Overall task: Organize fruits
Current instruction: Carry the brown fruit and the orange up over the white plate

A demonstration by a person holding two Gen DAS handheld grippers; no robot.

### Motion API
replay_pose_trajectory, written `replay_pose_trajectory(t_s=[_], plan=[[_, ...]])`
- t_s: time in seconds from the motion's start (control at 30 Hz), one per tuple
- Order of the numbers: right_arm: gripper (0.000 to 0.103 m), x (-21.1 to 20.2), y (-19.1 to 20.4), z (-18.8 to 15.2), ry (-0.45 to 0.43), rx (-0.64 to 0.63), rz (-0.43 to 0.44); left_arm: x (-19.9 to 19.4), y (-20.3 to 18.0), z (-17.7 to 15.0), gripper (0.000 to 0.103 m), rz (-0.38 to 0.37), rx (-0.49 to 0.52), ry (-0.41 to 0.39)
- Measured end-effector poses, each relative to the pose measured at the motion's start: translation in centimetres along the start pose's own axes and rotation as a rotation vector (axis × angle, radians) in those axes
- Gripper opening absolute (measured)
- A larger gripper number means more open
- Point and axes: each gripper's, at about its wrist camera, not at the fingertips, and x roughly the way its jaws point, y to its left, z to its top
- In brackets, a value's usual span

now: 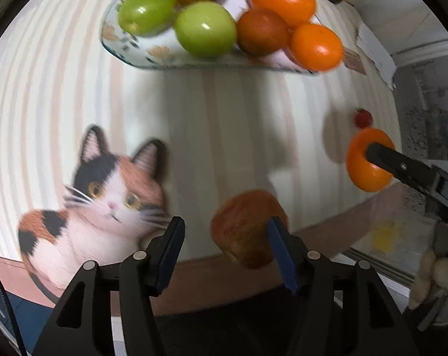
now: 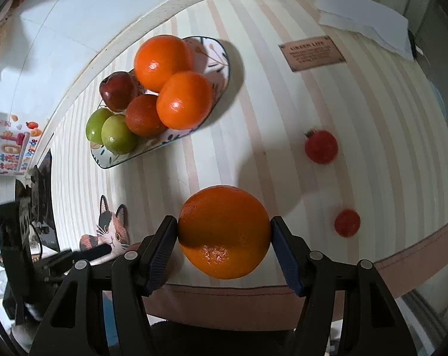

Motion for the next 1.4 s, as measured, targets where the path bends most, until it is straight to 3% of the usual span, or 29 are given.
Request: replay_pose_trajectory(t_s=[0.03,0.37,0.63,0.77,0.97,1.17,1.4], plan=[[0.067,0.1,-0.1,-0.1,0.001,0.004,0.001,0.3,-0.5,-0.1,0.062,-0.003,0.009,0.006],[0.067,0.1,-1.2,-0.9,-0.009,0.016,-0.004,4.2,-5.4,-0.1,0.06,-0.07,0.069,0.073],[0.067,-0.1,-2.9,-1.5,-0.018,0.057,-0.015,4.1,-7.8,0.1,0.06,0.004,0.104,0.011],[0.067,-0.2,-3.4,-1.7,-0.017,0.063,-0.017,2.9,-6.5,-0.1,0.059,0.121,0.099,-0.05],[0.067,0.1,-3.6,-1.5,-0.014,0.066,-0.018,2.5,-4.9,0.4,0.062,0.108,0.081,-0.043],[0.067,0.5,-3.5,-1.2,-0.003,0.059,-0.02,3.6,-6.5,1.1,0.063,0.137,0.098,-0.038],[0.067,1.2,-3.6,-1.2,0.014,0.062,-0.022,5.3,-7.1,1.9,0.063,0.12,0.083,-0.008]])
